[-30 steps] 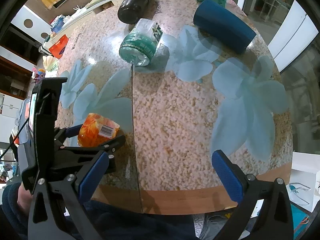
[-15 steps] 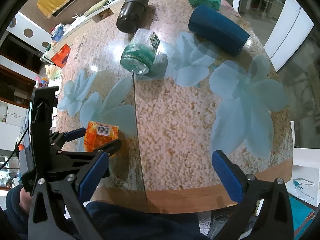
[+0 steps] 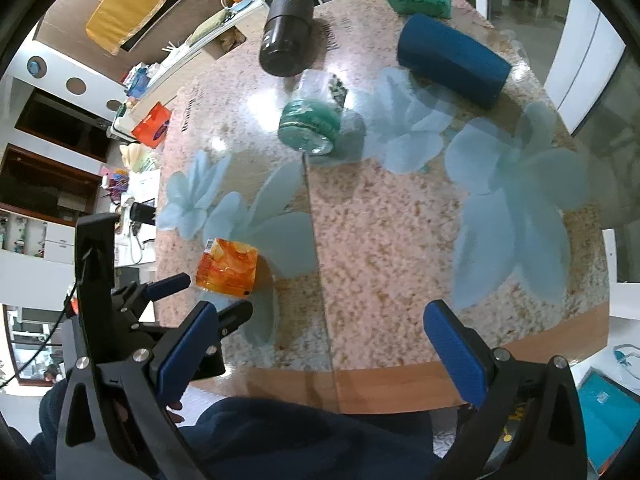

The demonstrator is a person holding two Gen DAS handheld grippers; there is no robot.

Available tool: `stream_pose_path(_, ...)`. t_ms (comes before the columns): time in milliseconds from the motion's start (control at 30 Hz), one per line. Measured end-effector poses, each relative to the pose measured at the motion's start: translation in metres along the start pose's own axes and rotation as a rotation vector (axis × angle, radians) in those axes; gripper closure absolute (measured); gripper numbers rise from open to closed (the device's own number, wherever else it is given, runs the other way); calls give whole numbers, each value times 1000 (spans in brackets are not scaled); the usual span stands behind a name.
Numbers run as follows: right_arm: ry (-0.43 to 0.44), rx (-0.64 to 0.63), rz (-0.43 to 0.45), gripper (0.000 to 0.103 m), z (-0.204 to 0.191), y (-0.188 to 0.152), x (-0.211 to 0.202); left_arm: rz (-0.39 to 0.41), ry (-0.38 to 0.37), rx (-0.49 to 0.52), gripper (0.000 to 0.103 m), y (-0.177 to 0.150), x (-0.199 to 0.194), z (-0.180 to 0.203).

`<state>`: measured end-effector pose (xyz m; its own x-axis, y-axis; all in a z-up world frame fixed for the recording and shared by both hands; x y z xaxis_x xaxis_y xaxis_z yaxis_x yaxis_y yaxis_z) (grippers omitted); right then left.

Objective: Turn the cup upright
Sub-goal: 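Lower the orange cup onto the table and open the left gripper, then move the right tool to the orange cup and close its fingers on it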

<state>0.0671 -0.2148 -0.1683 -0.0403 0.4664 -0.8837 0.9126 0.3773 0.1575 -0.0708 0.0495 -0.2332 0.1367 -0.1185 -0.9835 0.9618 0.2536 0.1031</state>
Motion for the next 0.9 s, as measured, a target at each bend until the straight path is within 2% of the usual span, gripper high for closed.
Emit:
stream_pose_path(267,98,4,-68,0,-30,13,25,11,33,-60,0,-22,-33,-45)
stream_pose_path(433,143,7,-131,0,-58,21,53,15,30,-93,0,-30,-33,-74)
stream_pose_path(533,138,1,-170,0,-73,26,71,1,-83,-103,0,-25,-14,-84)
stream_pose_path(567,131,0,-182,0,-78,27,74,-15,-100,-110,0,-23,-8,-89)
stream_pose_path(667,110,5,-174,0,-83,29,72,-57,-107,-112,0,-17,6,-100)
stream_pose_path(900,64,68,-157,0,-72,34,72,-114,-191,-91,0,-14,20,-101)
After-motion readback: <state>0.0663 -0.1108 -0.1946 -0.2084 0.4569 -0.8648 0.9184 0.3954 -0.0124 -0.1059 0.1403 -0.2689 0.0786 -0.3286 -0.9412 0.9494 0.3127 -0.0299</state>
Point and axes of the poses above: each gripper's, at about its wrist camera, not at the fingertips, and x roughly the way its jaws point, z to its right, y to its top, the point moved 5 cm from there along x, roughly the way its jaws point, and after that the axes turned 5 degrees about -x, right-handed, at the moved point
